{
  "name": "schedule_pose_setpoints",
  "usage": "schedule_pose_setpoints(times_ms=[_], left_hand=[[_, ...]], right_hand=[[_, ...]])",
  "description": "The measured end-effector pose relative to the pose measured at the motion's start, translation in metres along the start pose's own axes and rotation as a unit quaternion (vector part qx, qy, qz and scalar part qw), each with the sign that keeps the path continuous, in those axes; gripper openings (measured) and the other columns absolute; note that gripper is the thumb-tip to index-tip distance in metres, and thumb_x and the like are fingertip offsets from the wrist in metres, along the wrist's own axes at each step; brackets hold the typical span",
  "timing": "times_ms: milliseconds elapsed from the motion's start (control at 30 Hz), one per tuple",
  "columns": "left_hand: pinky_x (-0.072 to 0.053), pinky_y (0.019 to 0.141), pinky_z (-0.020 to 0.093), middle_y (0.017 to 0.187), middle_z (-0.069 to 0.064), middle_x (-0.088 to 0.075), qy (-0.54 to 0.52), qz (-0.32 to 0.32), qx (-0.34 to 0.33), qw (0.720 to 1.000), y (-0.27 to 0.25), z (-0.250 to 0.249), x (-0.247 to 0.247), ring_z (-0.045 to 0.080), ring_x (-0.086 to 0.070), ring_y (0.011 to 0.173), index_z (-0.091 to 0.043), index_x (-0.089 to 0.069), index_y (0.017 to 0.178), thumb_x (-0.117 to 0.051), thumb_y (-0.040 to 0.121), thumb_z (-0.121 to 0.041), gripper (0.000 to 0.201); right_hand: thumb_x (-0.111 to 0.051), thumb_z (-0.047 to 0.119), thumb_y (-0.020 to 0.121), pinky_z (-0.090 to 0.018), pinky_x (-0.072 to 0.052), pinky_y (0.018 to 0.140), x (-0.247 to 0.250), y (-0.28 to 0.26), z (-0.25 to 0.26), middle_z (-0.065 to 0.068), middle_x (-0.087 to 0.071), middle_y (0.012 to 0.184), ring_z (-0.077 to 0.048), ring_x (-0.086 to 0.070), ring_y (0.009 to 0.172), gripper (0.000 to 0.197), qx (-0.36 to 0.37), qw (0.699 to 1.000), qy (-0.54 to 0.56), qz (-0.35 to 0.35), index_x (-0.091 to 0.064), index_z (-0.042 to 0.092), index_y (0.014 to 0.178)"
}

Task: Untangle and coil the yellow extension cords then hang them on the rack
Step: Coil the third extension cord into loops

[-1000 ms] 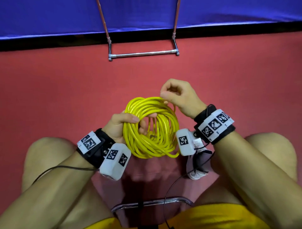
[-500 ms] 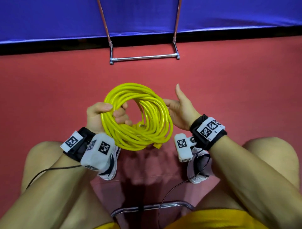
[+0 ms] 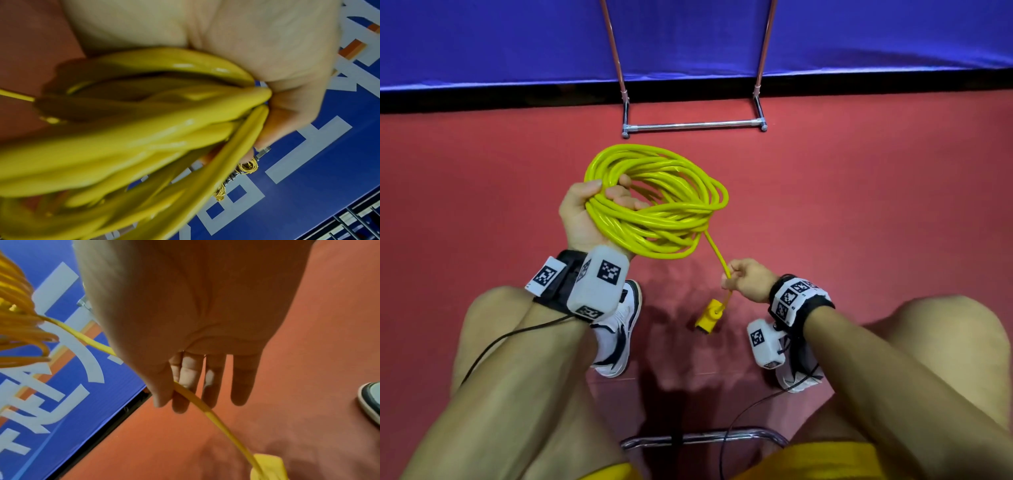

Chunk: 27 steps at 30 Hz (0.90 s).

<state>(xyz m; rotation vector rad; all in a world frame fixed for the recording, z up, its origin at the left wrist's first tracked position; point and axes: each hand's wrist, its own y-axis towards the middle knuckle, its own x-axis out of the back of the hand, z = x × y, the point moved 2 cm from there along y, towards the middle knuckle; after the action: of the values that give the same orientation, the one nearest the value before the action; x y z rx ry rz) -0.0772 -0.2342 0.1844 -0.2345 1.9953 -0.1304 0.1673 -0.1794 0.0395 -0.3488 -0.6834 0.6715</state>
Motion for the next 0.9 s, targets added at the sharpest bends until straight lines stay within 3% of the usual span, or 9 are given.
schedule_pose_setpoints(times_ms=[100,233,333,433,533,633,700,767,900], left_hand=[[-0.053,0.062,0.027,0.055,-0.009,-0.058,-0.022,0.052,0.004,0.998,0.0,0.004,-0.009,0.009,-0.057,0.049,0.0,-0.06,0.088,-0.089,0.042,-0.013,0.056],[-0.053,0.066,0.028,0.057,-0.009,-0.059,-0.021,0.039,0.018,0.999,0.008,0.005,-0.013,0.013,-0.058,0.053,-0.002,-0.061,0.086,-0.085,0.049,-0.014,0.046],[-0.053,0.07,0.028,0.057,-0.009,-0.059,-0.044,-0.021,-0.008,0.999,0.011,0.007,-0.021,0.013,-0.058,0.057,-0.004,-0.061,0.087,-0.073,0.06,-0.017,0.033],[-0.052,0.074,0.029,0.06,-0.004,-0.058,-0.063,-0.103,-0.07,0.99,0.017,0.008,-0.024,0.013,-0.06,0.056,-0.007,-0.059,0.084,-0.058,0.083,-0.016,0.009],[-0.05,0.09,0.038,0.074,0.004,-0.055,-0.028,-0.135,-0.135,0.981,0.022,0.005,-0.021,0.02,-0.058,0.067,-0.01,-0.055,0.074,-0.06,0.082,-0.01,0.01],[-0.055,0.072,0.032,0.072,0.004,-0.062,0.013,-0.172,-0.174,0.97,0.026,-0.002,-0.017,0.019,-0.062,0.069,-0.008,-0.064,0.065,-0.055,0.091,-0.007,0.027],[-0.056,0.066,0.032,0.076,0.007,-0.067,0.048,-0.199,-0.201,0.958,0.028,-0.004,-0.018,0.021,-0.067,0.072,-0.005,-0.065,0.07,-0.059,0.09,-0.002,0.021],[-0.056,0.065,0.036,0.076,0.009,-0.069,0.157,-0.243,-0.26,0.921,0.027,-0.006,-0.012,0.023,-0.07,0.073,-0.006,-0.063,0.073,-0.069,0.083,0.002,0.015],[-0.045,0.054,0.024,0.059,0.003,-0.061,0.518,-0.282,-0.282,0.757,0.03,-0.008,0.005,0.003,-0.052,0.046,-0.008,-0.061,0.059,-0.082,0.073,-0.02,0.028]], right_hand=[[-0.062,0.021,0.092,-0.031,-0.045,0.072,-0.005,0.004,-0.014,0.003,-0.057,0.069,-0.016,-0.052,0.066,0.02,-0.022,0.994,-0.107,-0.013,-0.056,0.021,0.073],[-0.052,0.025,0.095,-0.034,-0.049,0.079,-0.005,0.005,-0.035,-0.004,-0.059,0.083,-0.026,-0.056,0.078,0.011,-0.074,0.975,-0.21,-0.019,-0.056,0.02,0.086],[-0.048,0.021,0.092,-0.034,-0.051,0.073,-0.003,0.005,-0.052,-0.009,-0.067,0.091,-0.029,-0.065,0.084,0.013,-0.123,0.958,-0.255,-0.038,-0.059,0.016,0.095],[-0.046,0.031,0.096,-0.038,-0.05,0.081,-0.004,0.01,-0.069,-0.014,-0.066,0.11,-0.035,-0.064,0.1,0.025,-0.149,0.944,-0.28,-0.093,-0.061,0.016,0.11],[-0.048,0.032,0.095,-0.038,-0.052,0.083,-0.001,0.005,-0.066,-0.012,-0.065,0.109,-0.034,-0.061,0.102,0.022,-0.141,0.939,-0.301,-0.091,-0.059,0.02,0.11],[-0.044,0.028,0.093,-0.039,-0.051,0.085,0.003,-0.007,-0.052,-0.01,-0.064,0.102,-0.033,-0.057,0.1,0.008,-0.107,0.946,-0.3,-0.064,-0.051,0.028,0.096],[-0.042,0.02,0.09,-0.037,-0.05,0.083,0.002,-0.016,-0.037,-0.01,-0.064,0.103,-0.033,-0.059,0.099,0.011,-0.061,0.952,-0.295,-0.048,-0.047,0.028,0.095],[-0.046,0.01,0.088,-0.033,-0.045,0.082,-0.004,-0.025,-0.012,-0.011,-0.061,0.108,-0.034,-0.06,0.101,0.025,0.013,0.958,-0.284,-0.02,-0.049,0.021,0.11],[-0.046,0.006,0.089,-0.037,-0.045,0.077,-0.01,-0.059,0.058,-0.004,-0.051,0.094,-0.035,-0.056,0.086,0.031,0.225,0.929,-0.292,-0.013,-0.049,0.016,0.119]])
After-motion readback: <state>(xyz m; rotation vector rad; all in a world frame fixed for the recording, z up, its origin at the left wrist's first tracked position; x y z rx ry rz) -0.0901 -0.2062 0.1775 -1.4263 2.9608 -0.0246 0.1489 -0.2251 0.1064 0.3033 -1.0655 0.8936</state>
